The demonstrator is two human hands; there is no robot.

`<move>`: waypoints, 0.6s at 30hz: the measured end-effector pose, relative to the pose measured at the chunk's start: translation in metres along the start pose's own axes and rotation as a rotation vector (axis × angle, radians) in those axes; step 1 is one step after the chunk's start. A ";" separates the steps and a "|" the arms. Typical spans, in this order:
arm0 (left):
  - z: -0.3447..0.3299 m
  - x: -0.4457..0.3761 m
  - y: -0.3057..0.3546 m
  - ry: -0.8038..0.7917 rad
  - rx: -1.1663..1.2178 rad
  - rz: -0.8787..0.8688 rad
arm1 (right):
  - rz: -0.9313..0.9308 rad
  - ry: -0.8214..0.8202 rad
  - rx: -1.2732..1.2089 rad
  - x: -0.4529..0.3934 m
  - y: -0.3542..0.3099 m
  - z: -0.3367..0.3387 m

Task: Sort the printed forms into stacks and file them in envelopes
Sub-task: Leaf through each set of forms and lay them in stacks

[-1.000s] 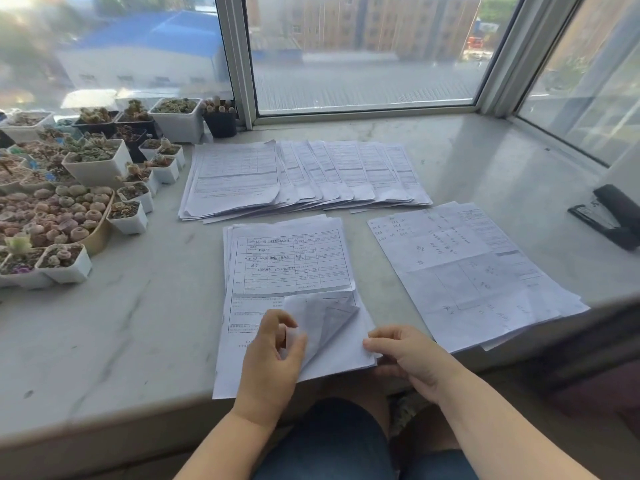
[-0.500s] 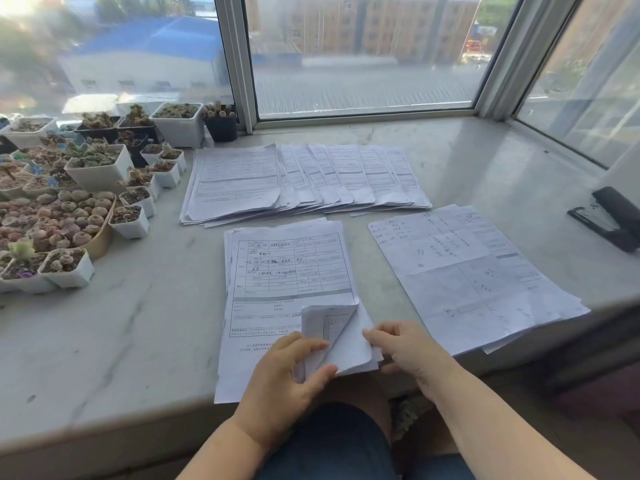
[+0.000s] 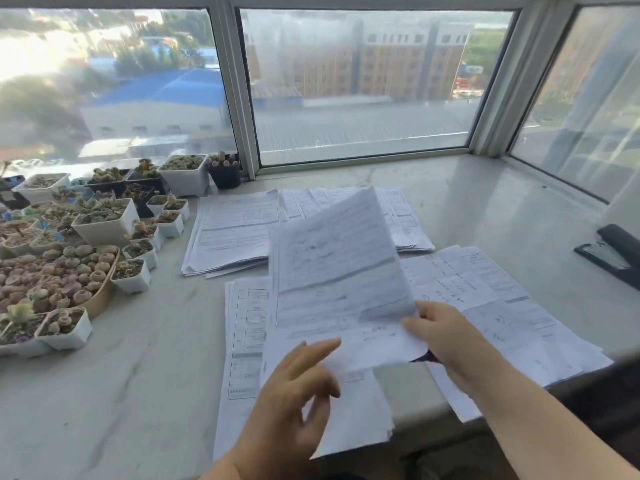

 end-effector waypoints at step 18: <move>0.035 -0.214 -0.191 0.222 -0.252 0.560 | -0.043 0.154 -0.877 -0.231 -0.070 0.050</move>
Point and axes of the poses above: each hand's wrist, its own x-axis away from the middle knuckle, its own z-axis out of the back of the hand, y = z × x, the point moved 3 cm from there along -x, towards the middle knuckle, and after that the axes turned 15 degrees about x, right-handed, at the moved point
